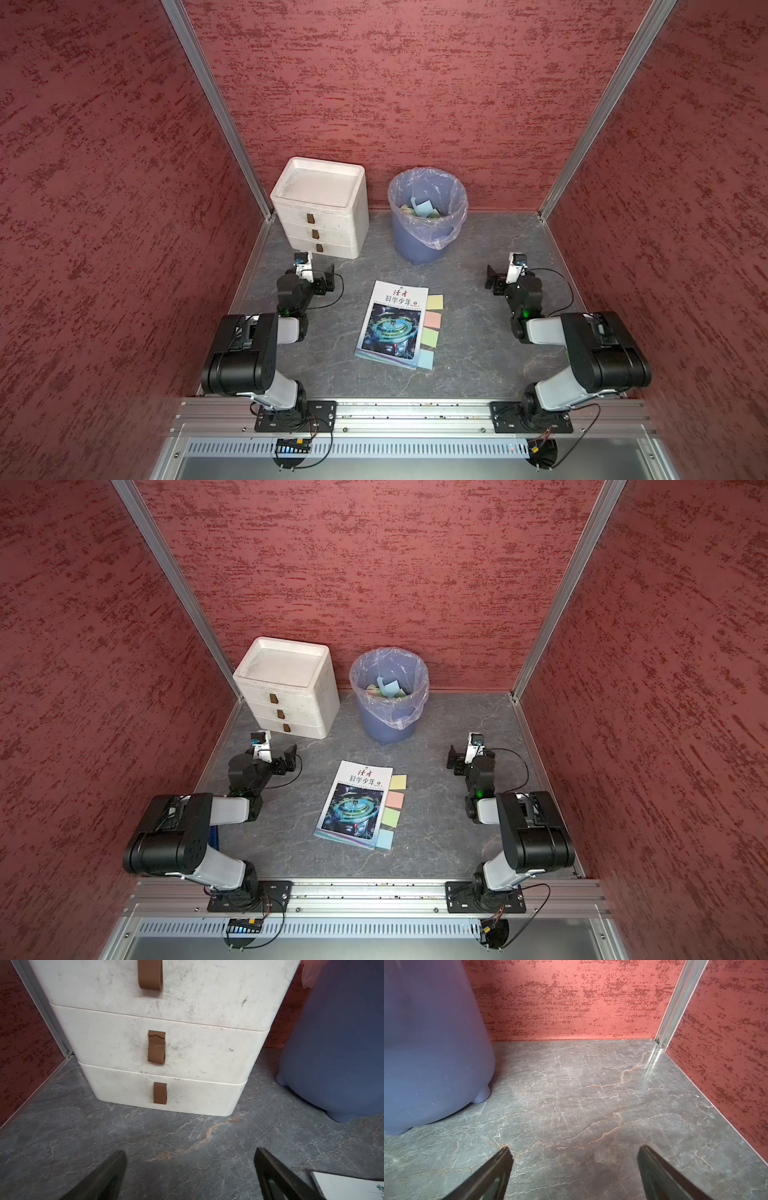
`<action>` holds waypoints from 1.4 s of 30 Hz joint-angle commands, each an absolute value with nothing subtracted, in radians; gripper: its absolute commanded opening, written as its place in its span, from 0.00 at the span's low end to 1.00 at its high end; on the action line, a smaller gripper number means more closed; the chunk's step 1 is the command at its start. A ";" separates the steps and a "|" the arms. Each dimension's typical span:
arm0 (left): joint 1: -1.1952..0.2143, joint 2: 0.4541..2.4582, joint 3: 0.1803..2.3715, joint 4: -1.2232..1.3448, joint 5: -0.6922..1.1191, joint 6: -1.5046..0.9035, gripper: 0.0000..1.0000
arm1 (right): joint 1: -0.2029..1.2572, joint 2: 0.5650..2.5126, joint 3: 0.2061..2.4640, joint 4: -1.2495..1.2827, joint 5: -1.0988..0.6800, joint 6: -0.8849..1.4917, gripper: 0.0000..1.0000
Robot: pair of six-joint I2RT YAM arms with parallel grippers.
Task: Peel off the used sticky note
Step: Move the book to the center of the board.
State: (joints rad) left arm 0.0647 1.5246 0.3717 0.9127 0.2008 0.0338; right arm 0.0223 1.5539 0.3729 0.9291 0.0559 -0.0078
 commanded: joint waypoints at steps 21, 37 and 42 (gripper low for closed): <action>0.066 1.528 0.371 0.914 0.198 0.033 1.00 | 0.019 1.547 0.383 0.921 0.045 -0.005 0.99; 0.196 1.252 0.926 -0.313 0.489 0.155 1.00 | 0.021 0.955 0.796 -0.243 0.149 0.610 0.98; 0.173 1.205 1.016 -0.682 0.634 0.337 1.00 | 0.021 0.860 0.794 -0.385 0.024 0.649 0.98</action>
State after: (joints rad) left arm 0.1871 1.2198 0.9886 -0.3061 0.5030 0.1978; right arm 0.0223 0.8696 0.7914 -0.2207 0.1181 0.5526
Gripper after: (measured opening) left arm 0.999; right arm 0.985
